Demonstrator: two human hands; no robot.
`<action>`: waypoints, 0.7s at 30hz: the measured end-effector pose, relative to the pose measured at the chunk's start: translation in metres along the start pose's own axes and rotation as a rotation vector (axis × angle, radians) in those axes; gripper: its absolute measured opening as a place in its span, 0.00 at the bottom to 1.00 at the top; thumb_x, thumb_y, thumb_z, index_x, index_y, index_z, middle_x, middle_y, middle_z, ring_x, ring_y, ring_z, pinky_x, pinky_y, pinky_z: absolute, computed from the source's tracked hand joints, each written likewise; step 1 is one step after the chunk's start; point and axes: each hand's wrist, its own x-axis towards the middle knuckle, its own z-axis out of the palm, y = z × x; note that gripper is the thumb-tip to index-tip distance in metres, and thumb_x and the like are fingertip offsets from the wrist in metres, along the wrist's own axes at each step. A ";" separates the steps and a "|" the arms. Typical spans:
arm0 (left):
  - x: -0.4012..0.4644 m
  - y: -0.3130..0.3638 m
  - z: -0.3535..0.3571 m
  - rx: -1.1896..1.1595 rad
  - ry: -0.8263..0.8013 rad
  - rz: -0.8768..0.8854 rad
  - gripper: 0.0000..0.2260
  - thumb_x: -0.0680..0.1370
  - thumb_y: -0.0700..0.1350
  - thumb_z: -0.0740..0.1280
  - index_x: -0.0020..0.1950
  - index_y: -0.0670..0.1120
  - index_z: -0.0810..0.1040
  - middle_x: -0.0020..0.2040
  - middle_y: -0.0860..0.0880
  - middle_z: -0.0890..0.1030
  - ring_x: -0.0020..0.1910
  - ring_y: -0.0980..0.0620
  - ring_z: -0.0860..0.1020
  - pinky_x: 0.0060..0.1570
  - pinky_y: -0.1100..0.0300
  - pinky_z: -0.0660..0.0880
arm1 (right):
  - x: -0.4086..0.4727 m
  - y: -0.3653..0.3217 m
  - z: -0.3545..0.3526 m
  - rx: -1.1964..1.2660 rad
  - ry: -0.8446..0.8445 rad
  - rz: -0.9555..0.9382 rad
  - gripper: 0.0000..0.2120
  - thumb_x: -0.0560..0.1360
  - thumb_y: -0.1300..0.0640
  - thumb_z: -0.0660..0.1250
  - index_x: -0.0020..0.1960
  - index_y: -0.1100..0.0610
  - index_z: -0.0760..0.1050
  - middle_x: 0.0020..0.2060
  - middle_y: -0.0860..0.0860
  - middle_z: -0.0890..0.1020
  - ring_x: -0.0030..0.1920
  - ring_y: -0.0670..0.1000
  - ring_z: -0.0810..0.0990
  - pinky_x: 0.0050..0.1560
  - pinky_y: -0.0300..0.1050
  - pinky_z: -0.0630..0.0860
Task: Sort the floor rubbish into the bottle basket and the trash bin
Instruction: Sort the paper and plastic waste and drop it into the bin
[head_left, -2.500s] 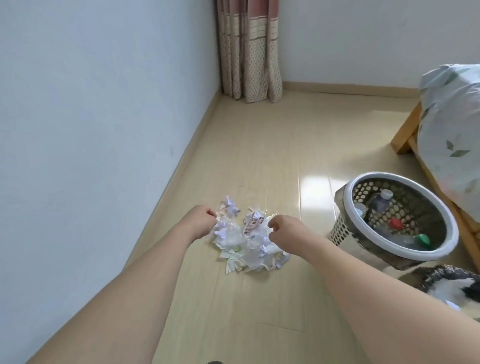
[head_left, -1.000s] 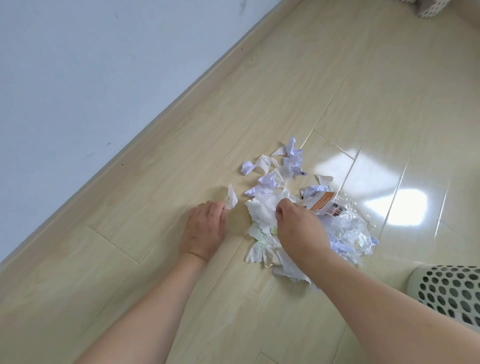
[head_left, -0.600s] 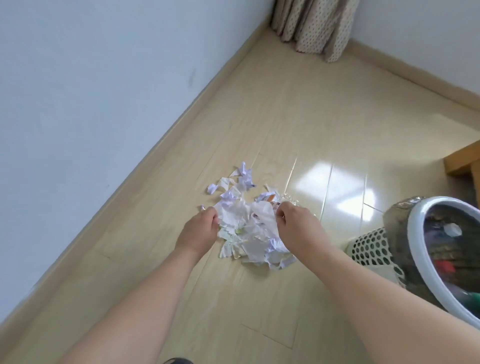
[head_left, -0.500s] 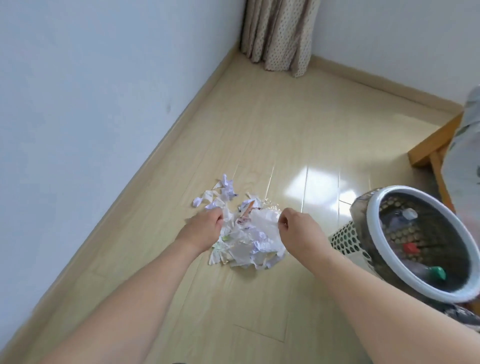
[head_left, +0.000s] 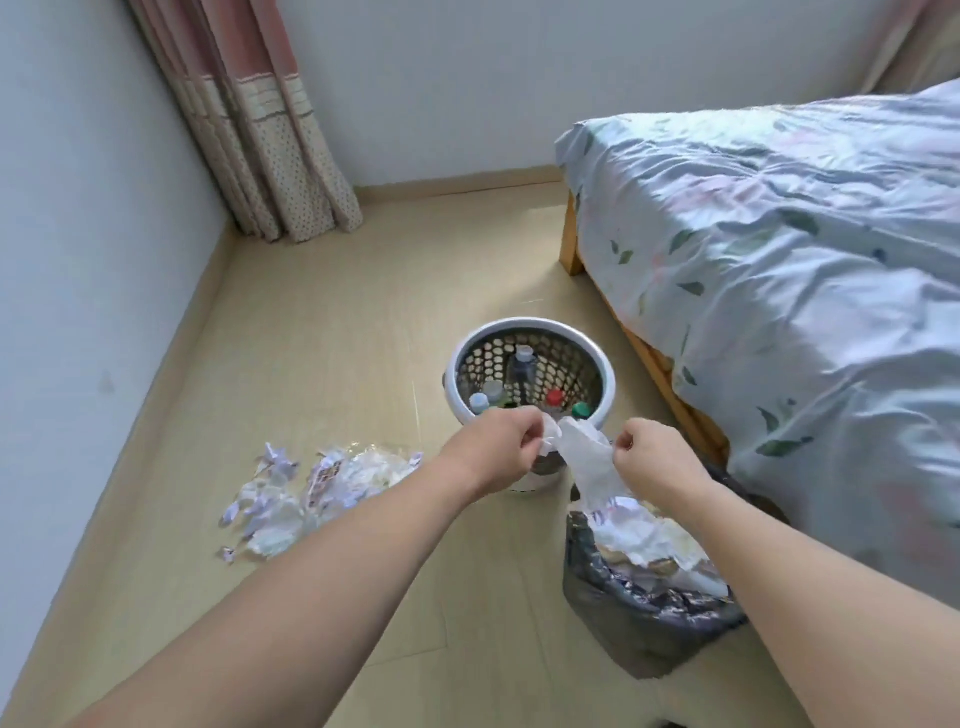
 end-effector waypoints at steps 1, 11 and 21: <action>0.009 0.019 0.015 0.005 -0.018 0.005 0.03 0.79 0.46 0.63 0.45 0.50 0.75 0.42 0.49 0.80 0.43 0.46 0.78 0.43 0.54 0.76 | 0.000 0.022 -0.005 0.008 -0.007 0.043 0.06 0.76 0.60 0.60 0.43 0.55 0.74 0.42 0.52 0.79 0.41 0.52 0.77 0.40 0.45 0.76; 0.066 0.088 0.168 0.193 -0.387 -0.116 0.11 0.80 0.45 0.59 0.59 0.47 0.76 0.56 0.47 0.80 0.52 0.46 0.78 0.52 0.53 0.77 | 0.010 0.177 0.014 0.117 -0.145 0.275 0.07 0.75 0.61 0.58 0.45 0.53 0.75 0.44 0.51 0.80 0.45 0.54 0.79 0.45 0.46 0.77; 0.057 0.065 0.117 0.200 -0.310 -0.208 0.12 0.78 0.43 0.58 0.59 0.48 0.76 0.55 0.49 0.80 0.52 0.49 0.78 0.52 0.54 0.77 | 0.008 0.152 0.001 0.053 -0.085 0.162 0.20 0.76 0.55 0.60 0.68 0.55 0.70 0.63 0.55 0.74 0.61 0.58 0.74 0.61 0.55 0.74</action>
